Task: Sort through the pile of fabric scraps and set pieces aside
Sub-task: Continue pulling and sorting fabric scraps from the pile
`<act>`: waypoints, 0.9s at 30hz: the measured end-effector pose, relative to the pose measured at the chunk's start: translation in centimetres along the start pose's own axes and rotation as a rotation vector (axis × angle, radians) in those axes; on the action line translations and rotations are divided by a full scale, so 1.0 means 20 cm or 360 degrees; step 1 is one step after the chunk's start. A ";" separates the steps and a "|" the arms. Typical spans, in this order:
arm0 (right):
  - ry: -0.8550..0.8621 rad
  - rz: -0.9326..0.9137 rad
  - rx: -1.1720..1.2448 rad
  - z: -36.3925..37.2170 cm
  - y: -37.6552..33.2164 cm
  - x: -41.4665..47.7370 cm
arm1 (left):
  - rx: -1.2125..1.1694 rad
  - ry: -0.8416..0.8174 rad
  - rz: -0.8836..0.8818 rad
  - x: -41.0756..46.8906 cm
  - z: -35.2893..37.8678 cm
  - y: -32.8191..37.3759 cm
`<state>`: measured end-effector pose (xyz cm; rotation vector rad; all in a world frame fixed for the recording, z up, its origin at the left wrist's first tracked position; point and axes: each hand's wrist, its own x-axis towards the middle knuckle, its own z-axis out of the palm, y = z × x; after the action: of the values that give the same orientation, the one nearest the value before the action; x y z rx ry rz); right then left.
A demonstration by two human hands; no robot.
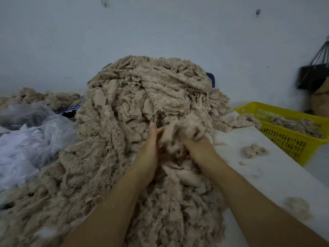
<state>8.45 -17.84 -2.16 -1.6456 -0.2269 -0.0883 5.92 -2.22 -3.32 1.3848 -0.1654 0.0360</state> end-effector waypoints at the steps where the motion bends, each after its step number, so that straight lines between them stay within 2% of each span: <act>1: 0.0216 0.0034 0.0348 -0.05 -0.03 0.01 | 0.0190 -0.0014 0.0029 0.02 0.00 -0.01; 3: 0.0524 -0.0059 0.1318 -0.19 -0.07 0.06 | 0.0533 -0.0039 0.0029 0.00 0.00 0.00; 4: 0.0680 -0.0085 0.1627 -0.24 -0.05 0.08 | 0.0695 -0.0055 -0.0002 0.00 0.01 0.00; 5: 0.0787 -0.0023 0.1611 -0.28 -0.03 0.09 | 0.0836 -0.0107 -0.0019 0.01 0.01 -0.02; 6: 0.0860 0.0094 0.1365 -0.28 0.00 0.09 | 0.0954 -0.0167 -0.0017 0.01 0.01 -0.05; 8: 0.0911 0.0225 0.0478 -0.24 0.09 0.11 | 0.1078 -0.0220 0.0006 0.03 0.01 -0.07; 10: 0.0688 0.0133 -0.0317 -0.20 0.14 0.12 | 0.1108 -0.0276 -0.0026 0.04 0.00 -0.08; 12: 0.0336 0.0094 -0.0815 -0.18 0.17 0.12 | 0.1137 -0.0275 -0.0071 0.03 -0.02 -0.08; 14: 0.0180 -0.0012 -0.1175 -0.16 0.18 0.12 | 0.1169 -0.0218 -0.0063 0.03 -0.03 -0.09; 16: 0.0229 -0.0213 -0.1139 -0.14 0.14 0.11 | 0.1184 -0.0124 -0.0041 0.04 -0.01 -0.08; 18: 0.0234 -0.0350 -0.0767 -0.11 0.09 0.08 | 0.1123 -0.0013 -0.0023 0.04 0.01 -0.06; 20: 0.0093 -0.0338 -0.0405 -0.07 0.05 0.05 | 0.0987 0.0074 -0.0036 0.02 0.01 -0.03; 24: -0.0234 -0.0328 -0.0218 0.02 0.05 0.00 | 0.0452 0.0013 -0.0219 0.00 0.00 0.00; 27: -0.0230 -0.0367 -0.0205 0.06 0.05 0.00 | 0.0270 0.0194 -0.0246 0.01 -0.01 0.01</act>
<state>8.48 -16.81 -3.23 -1.7508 -0.5308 -0.1618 6.22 -1.93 -3.19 1.5563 0.0478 0.0059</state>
